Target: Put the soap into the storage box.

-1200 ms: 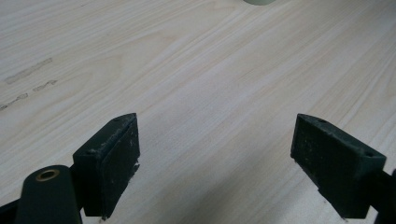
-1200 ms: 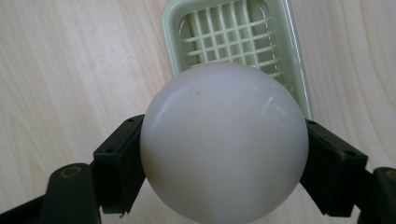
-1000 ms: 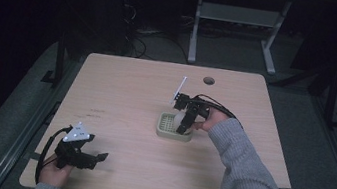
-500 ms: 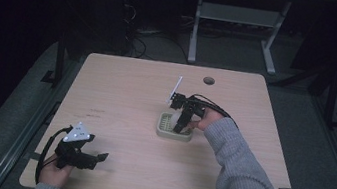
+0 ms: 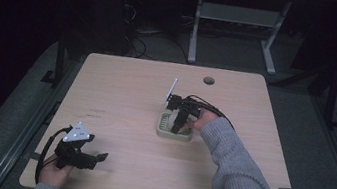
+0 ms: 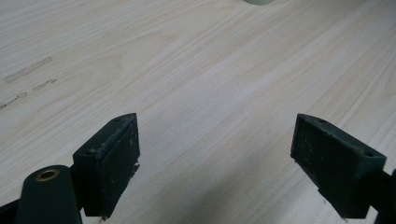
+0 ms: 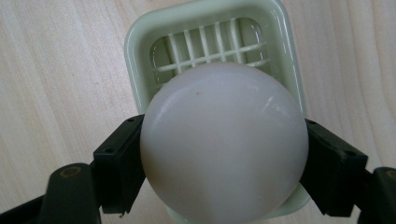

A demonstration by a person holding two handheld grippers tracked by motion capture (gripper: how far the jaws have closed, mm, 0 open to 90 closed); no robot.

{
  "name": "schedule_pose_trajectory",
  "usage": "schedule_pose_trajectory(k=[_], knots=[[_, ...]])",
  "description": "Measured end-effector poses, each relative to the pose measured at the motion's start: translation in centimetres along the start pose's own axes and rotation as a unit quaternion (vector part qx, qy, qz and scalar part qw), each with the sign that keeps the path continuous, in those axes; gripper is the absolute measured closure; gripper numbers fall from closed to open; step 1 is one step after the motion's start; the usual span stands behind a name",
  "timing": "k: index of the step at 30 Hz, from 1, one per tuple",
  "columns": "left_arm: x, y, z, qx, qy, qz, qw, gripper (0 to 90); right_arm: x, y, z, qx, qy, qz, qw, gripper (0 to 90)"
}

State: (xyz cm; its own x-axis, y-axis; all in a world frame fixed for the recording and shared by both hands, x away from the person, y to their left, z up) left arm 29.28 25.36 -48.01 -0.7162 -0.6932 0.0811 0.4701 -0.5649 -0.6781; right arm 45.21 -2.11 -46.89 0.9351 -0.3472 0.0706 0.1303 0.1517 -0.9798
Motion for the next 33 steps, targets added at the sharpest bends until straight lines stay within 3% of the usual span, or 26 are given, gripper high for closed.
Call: schedule_pose_trajectory(k=[12,33], knots=[[-0.01,-0.03,-0.01,0.0,0.0,0.0,1.0,15.2,0.11,0.3,-0.02,0.0,0.0,0.013,0.9999,23.0],[0.02,0.02,0.02,0.0,0.001,-0.001,1.0,15.3,0.25,-0.18,-0.04,0.014,-0.001,0.014,0.9998,22.4]])
Point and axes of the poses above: each handheld gripper's, and its own axes: y roughly forward along the jaws, z roughly out of its top, x roughly to its right, the point moved 6 cm from there along y, roughly forward along the jaws, and after that the axes turned 5 degrees about -z, right-handed, at the moved point
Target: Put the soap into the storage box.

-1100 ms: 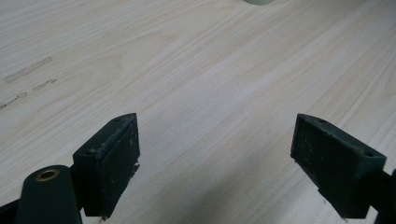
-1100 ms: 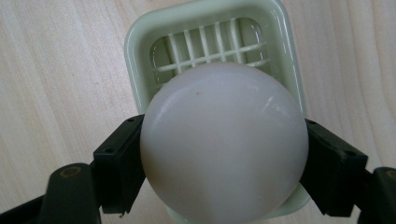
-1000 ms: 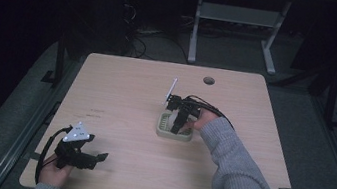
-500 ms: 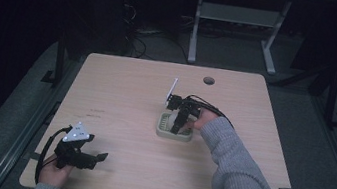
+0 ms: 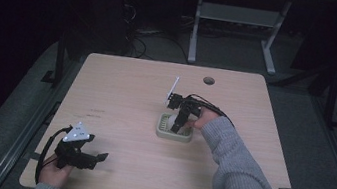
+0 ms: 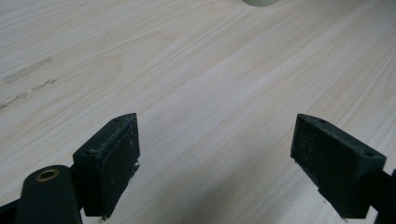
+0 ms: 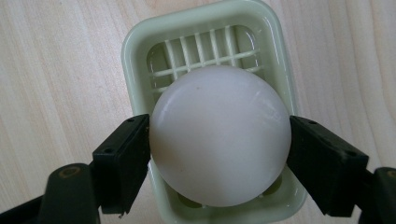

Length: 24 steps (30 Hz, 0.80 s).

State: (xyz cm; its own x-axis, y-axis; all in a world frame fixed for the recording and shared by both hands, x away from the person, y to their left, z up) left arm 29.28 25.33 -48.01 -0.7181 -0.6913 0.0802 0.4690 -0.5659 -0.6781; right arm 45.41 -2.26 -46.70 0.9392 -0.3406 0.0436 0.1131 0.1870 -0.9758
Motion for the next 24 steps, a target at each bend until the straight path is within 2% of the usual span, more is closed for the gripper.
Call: schedule_pose_trajectory(k=[10,24], knots=[[0.1,0.0,0.0,-0.002,0.005,-0.001,1.0,15.2,-0.3,-0.8,0.3,0.015,0.002,-0.01,0.9998,20.5],[0.0,0.1,0.0,-0.002,0.003,0.0,1.0,15.3,-0.3,-1.7,0.0,0.025,0.013,-0.004,0.9996,21.7]])
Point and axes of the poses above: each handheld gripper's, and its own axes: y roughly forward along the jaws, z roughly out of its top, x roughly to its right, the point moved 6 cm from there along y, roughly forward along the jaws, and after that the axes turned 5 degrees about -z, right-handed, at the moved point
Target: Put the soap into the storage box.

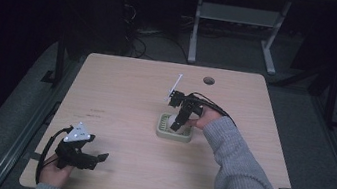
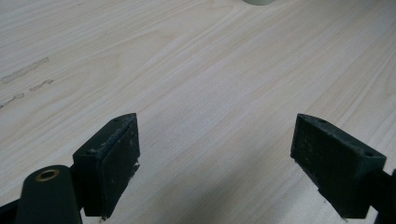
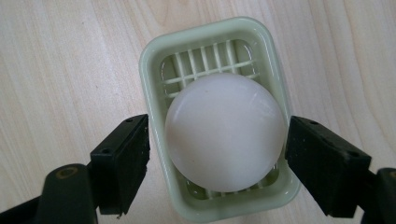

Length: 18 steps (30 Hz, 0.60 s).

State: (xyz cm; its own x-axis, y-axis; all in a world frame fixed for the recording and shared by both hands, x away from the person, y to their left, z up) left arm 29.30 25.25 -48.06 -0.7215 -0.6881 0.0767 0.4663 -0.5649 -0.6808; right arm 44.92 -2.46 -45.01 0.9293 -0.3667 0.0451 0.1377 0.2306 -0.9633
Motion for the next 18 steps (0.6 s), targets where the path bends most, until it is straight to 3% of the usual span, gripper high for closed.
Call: schedule_pose_trajectory(k=[18], knots=[[-0.01,-0.16,-0.02,-0.001,0.004,0.001,1.0,15.3,-0.13,-0.66,-0.22,0.004,0.004,-0.003,1.0,21.6]])
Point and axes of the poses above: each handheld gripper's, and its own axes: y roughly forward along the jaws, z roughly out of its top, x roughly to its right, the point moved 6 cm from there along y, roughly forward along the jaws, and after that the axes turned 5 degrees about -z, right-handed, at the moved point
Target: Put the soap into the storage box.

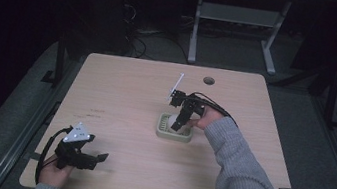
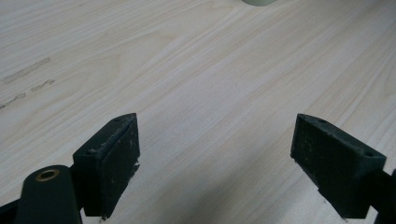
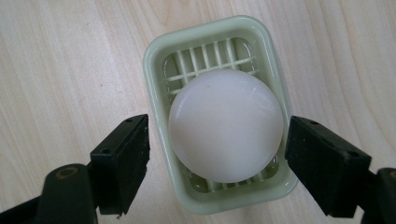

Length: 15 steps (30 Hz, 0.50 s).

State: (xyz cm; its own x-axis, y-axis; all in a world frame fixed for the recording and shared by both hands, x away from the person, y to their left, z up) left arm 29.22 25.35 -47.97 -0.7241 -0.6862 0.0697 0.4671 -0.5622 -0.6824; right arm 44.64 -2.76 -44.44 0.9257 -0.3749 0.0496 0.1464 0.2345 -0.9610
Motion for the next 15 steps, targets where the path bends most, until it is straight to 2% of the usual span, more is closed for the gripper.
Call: schedule_pose_trajectory(k=[15], knots=[[0.0,0.0,0.0,-0.002,0.002,0.002,1.0,15.2,-0.1,-1.0,-1.2,0.01,0.012,0.0,0.9999,21.7]])
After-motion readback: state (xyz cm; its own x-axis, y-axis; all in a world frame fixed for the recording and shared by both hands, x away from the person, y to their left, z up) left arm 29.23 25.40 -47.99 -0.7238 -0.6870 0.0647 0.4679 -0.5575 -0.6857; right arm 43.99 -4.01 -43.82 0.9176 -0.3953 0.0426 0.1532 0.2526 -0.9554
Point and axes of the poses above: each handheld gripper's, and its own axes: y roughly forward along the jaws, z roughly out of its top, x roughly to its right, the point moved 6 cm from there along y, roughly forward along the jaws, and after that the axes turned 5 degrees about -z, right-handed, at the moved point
